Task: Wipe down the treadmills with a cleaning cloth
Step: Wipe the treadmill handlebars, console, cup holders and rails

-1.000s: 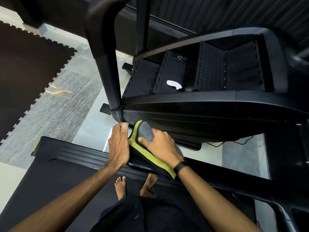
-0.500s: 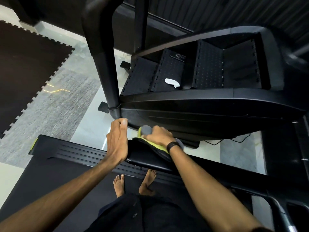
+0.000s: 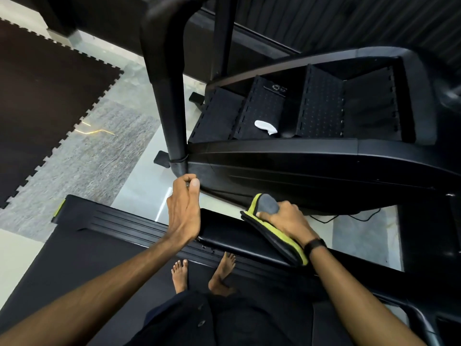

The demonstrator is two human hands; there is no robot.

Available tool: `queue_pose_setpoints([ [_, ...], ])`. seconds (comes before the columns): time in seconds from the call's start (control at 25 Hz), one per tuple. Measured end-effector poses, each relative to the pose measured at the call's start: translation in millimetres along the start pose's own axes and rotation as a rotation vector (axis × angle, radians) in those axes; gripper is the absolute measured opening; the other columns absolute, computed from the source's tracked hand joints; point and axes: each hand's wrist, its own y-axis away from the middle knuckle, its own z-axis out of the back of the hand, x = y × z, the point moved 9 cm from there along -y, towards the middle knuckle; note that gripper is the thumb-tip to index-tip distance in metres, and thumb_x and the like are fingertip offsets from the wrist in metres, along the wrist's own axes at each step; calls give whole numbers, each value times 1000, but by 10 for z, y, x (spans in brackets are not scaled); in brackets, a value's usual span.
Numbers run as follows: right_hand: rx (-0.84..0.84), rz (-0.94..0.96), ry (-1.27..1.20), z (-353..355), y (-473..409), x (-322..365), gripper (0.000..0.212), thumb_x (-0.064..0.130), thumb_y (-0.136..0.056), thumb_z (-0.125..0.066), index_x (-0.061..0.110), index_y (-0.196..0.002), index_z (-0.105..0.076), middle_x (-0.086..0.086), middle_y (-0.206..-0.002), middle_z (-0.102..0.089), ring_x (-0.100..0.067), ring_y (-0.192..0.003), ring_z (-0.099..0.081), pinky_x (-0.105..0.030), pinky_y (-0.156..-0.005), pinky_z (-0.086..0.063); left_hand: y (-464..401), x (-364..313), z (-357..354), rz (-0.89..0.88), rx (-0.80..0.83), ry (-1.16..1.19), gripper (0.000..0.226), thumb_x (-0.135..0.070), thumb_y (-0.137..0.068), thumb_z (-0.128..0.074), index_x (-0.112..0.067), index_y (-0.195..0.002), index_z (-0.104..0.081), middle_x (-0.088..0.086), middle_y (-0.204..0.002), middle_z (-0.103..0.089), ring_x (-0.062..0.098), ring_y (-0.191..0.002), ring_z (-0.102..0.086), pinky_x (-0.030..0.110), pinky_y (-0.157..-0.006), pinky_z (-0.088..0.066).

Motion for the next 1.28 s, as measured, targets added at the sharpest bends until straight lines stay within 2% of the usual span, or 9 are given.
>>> queue_pose_setpoints([
  [0.16, 140, 85, -5, -420, -239, 886, 64, 62, -81, -69, 15, -123, -66, -12, -128, -67, -31, -114, -64, -36, -92, -52, -3, -48, 13, -30, 7, -77, 47, -67, -89, -18, -35, -113, -42, -11, -117, -43, 6, -95, -41, 35, -99, -30],
  [0.32, -200, 414, -25, -402, 280, 1657, 51, 65, -80, -60, 20, -102, -65, -10, -108, -71, -35, -102, -65, -38, -76, -46, -136, -64, 259, -26, -61, -38, 46, -64, -91, -24, -29, -113, -44, -6, -119, -44, -5, -91, -39, 36, -101, -32],
  [0.4, -357, 548, -18, -283, 660, 1577, 51, 68, -82, -55, 20, -97, -59, -6, -100, -68, -31, -98, -61, -39, -78, -46, -205, -9, 394, 3, -69, -29, 47, -59, -94, -26, -22, -116, -48, -1, -121, -47, 2, -95, -42, 39, -102, -35],
  [0.52, -367, 676, -24, -128, 864, 1071, 43, 76, -81, -52, 34, -90, -48, 12, -86, -54, -18, -88, -56, -35, -74, -46, -232, 132, 520, 43, -46, -40, 49, -52, -98, -33, -13, -123, -49, 8, -123, -52, 17, -97, -48, 38, -94, -38],
  [0.64, -189, 402, -145, 19, 396, 503, 52, 77, -73, -63, 32, -97, -62, 13, -89, -66, -13, -86, -63, -30, -70, -51, -169, 261, 562, 95, -29, 4, 33, -32, -103, -49, -10, -127, -49, 9, -120, -59, 21, -95, -55, 35, -86, -41],
  [0.8, 96, 103, 33, -314, -236, 667, 63, 62, -80, -71, 13, -121, -67, -13, -122, -68, -32, -110, -65, -39, -91, -54, -68, 257, 510, 86, 15, 73, 22, -16, -102, -51, -15, -124, -46, 9, -86, -71, 22, -71, -67, 33, -68, -49],
  [0.96, -104, 311, 23, -394, 39, 1449, 56, 66, -82, -62, 19, -111, -67, -10, -113, -71, -34, -104, -66, -35, -78, -47, -84, 149, 466, 14, 3, 107, 12, -15, -103, -50, -19, -114, -50, 6, -47, -56, 14, -34, -46, 25, -36, -39],
  [1.16, -348, 532, -39, -123, 752, 1079, 53, 77, -77, -50, 27, -92, -57, 6, -90, -64, -21, -86, -61, -32, -66, -39, -147, 106, 365, -13, -20, 80, 9, -13, -98, -56, -21, -102, -58, -7, -41, -37, 6, -36, -28, 24, -41, -26],
  [1.28, -229, 322, -95, 19, 453, 447, 60, 81, -71, -56, 28, -97, -64, 8, -93, -70, -20, -87, -66, -37, -73, -53, -118, 148, 386, 43, -20, 48, 8, -20, -92, -59, -26, -86, -60, -6, -41, -39, 11, -38, -30, 27, -48, -28],
])
